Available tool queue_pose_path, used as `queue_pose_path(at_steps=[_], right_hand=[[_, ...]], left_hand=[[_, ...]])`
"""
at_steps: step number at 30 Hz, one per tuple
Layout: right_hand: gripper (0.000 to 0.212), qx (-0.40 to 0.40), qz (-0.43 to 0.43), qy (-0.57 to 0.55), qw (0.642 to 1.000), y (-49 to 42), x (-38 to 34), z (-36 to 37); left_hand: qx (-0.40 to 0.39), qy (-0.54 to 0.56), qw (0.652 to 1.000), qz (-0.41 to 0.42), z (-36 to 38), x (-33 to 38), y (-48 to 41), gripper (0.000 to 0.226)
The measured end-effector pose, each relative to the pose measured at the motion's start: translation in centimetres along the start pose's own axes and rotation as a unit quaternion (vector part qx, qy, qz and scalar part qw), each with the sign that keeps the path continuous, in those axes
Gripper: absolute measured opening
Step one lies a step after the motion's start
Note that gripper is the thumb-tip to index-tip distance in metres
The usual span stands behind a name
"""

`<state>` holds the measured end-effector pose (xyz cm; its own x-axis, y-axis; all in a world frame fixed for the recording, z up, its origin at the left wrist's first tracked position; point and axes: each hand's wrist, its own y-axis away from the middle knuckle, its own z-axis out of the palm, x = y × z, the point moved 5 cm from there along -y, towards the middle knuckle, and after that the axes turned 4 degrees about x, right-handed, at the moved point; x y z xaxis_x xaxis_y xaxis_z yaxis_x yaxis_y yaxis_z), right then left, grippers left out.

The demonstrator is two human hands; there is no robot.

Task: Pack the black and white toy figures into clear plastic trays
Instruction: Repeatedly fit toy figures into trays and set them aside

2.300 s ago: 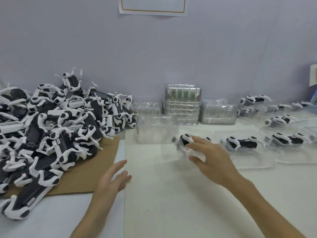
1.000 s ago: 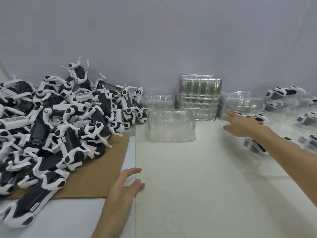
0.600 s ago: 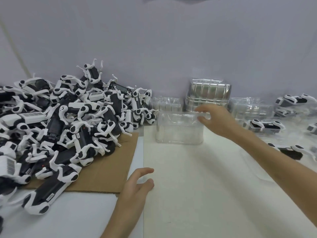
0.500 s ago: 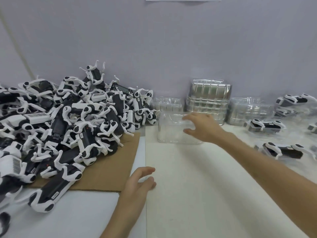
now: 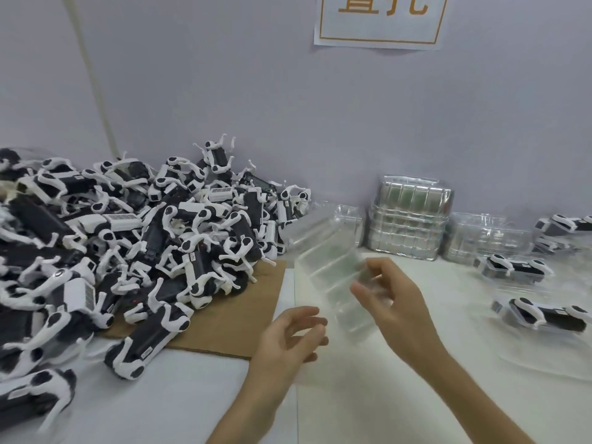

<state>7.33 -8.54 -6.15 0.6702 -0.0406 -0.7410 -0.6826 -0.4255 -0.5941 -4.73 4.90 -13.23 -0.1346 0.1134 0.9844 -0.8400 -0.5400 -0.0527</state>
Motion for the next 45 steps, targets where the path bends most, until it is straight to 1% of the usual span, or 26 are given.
queue_pose_path(at_steps=[3,6,11,15,19,20,23,25,26,30,33,35,36,38,39,41,43,45], right_hand=[[0.02,-0.006,-0.005,-0.028,1.0,2.7,-0.9,1.3],[0.028,0.002,-0.008,-0.024,1.0,4.1,-0.9,2.3],[0.026,0.003,0.044,-0.053,0.998,4.5,0.3,1.4],[0.029,-0.008,0.044,-0.061,0.997,4.7,-0.2,1.5],[0.031,0.0,0.034,-0.06,0.998,4.8,-0.4,1.5],[0.032,0.005,0.034,-0.059,0.998,4.7,-0.3,1.4],[0.033,0.026,0.028,-0.066,0.997,4.6,-0.5,0.8],[0.032,0.039,0.027,-0.068,0.997,4.4,-0.5,0.4],[0.032,0.047,0.027,-0.07,0.996,4.3,-0.5,0.2],[0.032,0.096,0.021,-0.068,0.993,3.7,-0.3,-1.1],[0.033,0.152,0.022,-0.059,0.986,3.2,0.1,-2.7],[0.035,0.179,0.025,-0.038,0.983,2.9,0.6,-3.9],[0.036,0.187,0.023,-0.009,0.982,2.8,0.8,-4.4],[0.038,0.192,0.008,0.103,0.976,2.6,1.4,-5.2],[0.039,0.19,0.007,0.168,0.967,2.6,1.8,-5.4],[0.043,0.176,0.019,0.247,0.953,2.6,2.9,-5.8],[0.044,0.161,0.044,0.269,0.949,2.7,4.0,-6.1],[0.046,0.158,0.066,0.281,0.944,2.7,4.9,-6.4]], left_hand=[[0.01,0.012,0.998,0.053,-0.2,0.9,0.2,0.025],[0.0,0.014,0.997,0.072,-0.4,1.5,0.3,0.02],[-0.043,0.059,0.995,0.06,0.3,1.7,0.6,0.026],[-0.025,0.053,0.996,0.068,0.1,1.8,0.6,0.017],[-0.02,0.064,0.996,0.054,-0.4,1.5,0.3,0.02],[-0.026,0.068,0.996,0.05,-0.4,1.5,0.2,0.021],[-0.049,0.08,0.995,0.038,-0.1,1.3,0.2,0.033],[-0.049,0.08,0.995,0.04,-0.2,1.4,0.2,0.027],[-0.043,0.081,0.995,0.043,-0.3,1.4,0.2,0.023],[-0.008,0.086,0.995,0.042,-0.9,1.5,0.0,0.023],[0.022,0.093,0.995,0.04,-1.7,1.4,-0.3,0.021],[0.04,0.119,0.992,0.033,-2.4,1.0,-0.7,0.016],[0.047,0.14,0.989,0.028,-2.6,0.8,-0.9,0.018],[0.051,0.181,0.982,0.014,-3.0,0.6,-1.0,0.024],[0.05,0.195,0.98,0.007,-3.0,0.6,-1.1,0.025],[0.042,0.217,0.975,-0.005,-3.0,0.6,-1.1,0.025],[0.045,0.252,0.966,-0.023,-3.1,0.3,-1.1,0.026],[0.047,0.29,0.955,-0.04,-3.2,0.0,-1.2,0.022]])
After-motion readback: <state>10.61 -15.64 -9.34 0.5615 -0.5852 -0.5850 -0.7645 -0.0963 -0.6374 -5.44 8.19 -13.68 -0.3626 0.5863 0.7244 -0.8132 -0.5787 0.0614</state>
